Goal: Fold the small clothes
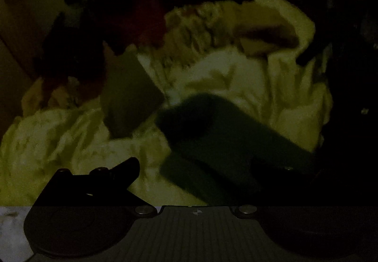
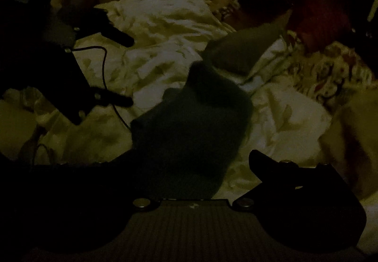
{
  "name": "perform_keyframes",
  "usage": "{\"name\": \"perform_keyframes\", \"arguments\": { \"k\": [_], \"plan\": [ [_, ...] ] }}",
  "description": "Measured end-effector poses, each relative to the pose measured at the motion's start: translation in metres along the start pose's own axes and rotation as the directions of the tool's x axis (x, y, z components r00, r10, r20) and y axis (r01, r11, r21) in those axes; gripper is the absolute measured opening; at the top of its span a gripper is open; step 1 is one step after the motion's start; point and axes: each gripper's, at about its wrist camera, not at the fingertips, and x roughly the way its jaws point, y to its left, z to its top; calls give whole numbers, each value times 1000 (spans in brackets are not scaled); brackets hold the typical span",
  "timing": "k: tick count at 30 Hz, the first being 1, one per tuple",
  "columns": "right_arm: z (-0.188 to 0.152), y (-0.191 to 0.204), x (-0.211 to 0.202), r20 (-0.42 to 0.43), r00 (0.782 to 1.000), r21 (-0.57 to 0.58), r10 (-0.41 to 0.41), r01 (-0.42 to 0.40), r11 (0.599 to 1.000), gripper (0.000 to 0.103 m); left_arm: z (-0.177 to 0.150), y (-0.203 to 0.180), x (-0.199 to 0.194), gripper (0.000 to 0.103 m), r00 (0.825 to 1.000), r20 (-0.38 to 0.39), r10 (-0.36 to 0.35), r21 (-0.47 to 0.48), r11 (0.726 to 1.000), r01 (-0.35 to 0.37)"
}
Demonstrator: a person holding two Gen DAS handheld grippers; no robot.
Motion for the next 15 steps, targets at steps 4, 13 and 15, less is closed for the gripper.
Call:
{"name": "perform_keyframes", "arguments": {
  "k": [4, 13, 15],
  "plan": [
    [8, 12, 0, -44, 999, -81, -4, 0, 997, 102, -3, -12, 8, 103, 998, -57, -4, 33, 999, 6],
    [-5, 28, 47, -155, 987, -161, -33, 8, 987, 102, -11, -12, 29, 103, 988, -154, -12, -22, 1000, 9],
    [-4, 27, 47, -157, 987, -153, -33, 9, 988, 102, -10, -11, 28, 103, 989, -148, -10, -24, 1000, 7]
  ]
}}
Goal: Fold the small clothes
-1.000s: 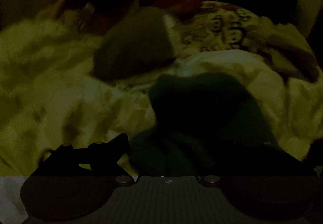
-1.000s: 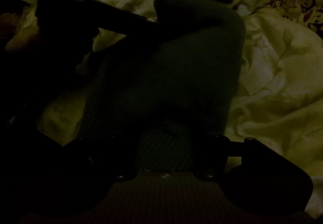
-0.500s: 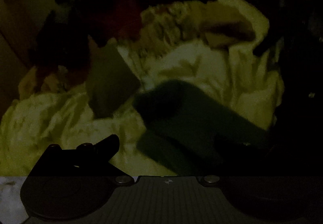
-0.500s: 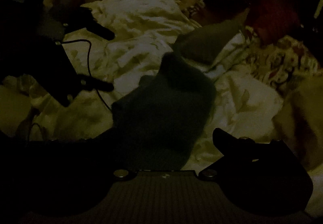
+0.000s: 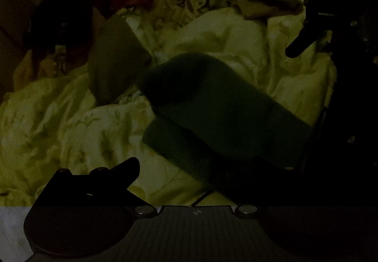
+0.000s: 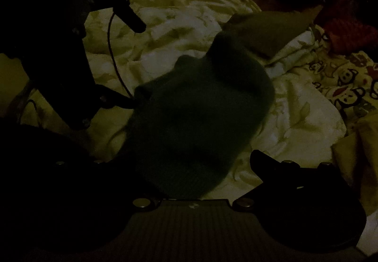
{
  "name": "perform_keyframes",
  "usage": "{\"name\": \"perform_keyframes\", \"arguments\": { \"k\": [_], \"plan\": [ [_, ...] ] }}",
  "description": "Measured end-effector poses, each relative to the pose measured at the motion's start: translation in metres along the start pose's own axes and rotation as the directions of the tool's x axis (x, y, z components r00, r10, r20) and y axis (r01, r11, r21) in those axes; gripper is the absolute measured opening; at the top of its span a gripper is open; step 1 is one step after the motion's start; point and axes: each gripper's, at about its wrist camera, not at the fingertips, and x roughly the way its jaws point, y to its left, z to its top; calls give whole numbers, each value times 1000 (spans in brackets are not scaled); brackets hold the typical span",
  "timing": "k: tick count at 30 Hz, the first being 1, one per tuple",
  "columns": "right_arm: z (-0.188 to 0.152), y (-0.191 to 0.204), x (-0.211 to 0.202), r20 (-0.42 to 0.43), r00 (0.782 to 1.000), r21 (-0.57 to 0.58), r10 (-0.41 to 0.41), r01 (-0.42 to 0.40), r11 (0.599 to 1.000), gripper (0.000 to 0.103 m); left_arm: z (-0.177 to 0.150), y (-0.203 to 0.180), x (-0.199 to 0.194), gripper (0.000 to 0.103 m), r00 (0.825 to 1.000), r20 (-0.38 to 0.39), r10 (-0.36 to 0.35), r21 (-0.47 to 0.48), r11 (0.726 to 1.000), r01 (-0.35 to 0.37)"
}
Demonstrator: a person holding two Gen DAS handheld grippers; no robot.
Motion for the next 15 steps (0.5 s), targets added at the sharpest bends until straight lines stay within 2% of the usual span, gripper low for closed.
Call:
{"name": "perform_keyframes", "arguments": {
  "k": [15],
  "plan": [
    [1, -6, 3, -9, 1000, 13, -1, 2, 1000, 102, 3, 0, -4, 103, 1000, 26, 5, -2, 1000, -5]
  ]
}}
